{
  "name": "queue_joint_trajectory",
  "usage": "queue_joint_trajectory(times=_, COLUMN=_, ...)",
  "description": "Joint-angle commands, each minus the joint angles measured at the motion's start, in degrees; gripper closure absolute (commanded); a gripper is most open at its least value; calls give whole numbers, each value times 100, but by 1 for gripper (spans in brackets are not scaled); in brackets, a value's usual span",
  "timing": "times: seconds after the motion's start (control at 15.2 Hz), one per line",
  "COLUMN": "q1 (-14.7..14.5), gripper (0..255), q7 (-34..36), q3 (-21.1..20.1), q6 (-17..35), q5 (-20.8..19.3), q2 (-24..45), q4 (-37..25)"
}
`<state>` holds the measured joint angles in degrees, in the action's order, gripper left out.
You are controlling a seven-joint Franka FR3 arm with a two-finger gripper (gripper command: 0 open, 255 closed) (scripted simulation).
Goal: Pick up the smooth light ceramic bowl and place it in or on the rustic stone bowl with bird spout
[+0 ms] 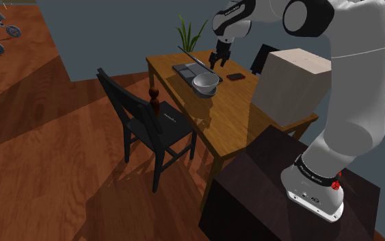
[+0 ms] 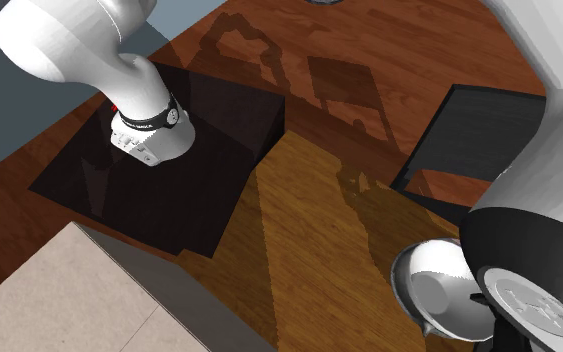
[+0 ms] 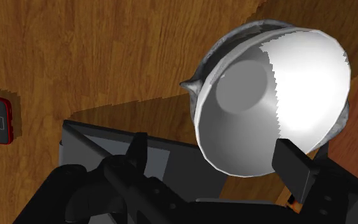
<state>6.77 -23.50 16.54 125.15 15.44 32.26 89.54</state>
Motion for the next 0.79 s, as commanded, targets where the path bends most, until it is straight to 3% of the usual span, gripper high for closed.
queue_joint_trajectory(times=0.0, q1=-9, gripper=0, q7=22, q3=25, q6=-133, q5=-38, q2=-105, q4=-31)
queue_joint_trajectory(times=0.2, q1=-25, gripper=0, q7=82, q3=86, q6=-521, q5=-137, q2=-367, q4=-167)
queue_joint_trajectory(times=0.73, q1=-25, gripper=0, q7=82, q3=86, q6=-521, q5=-137, q2=-367, q4=-167)
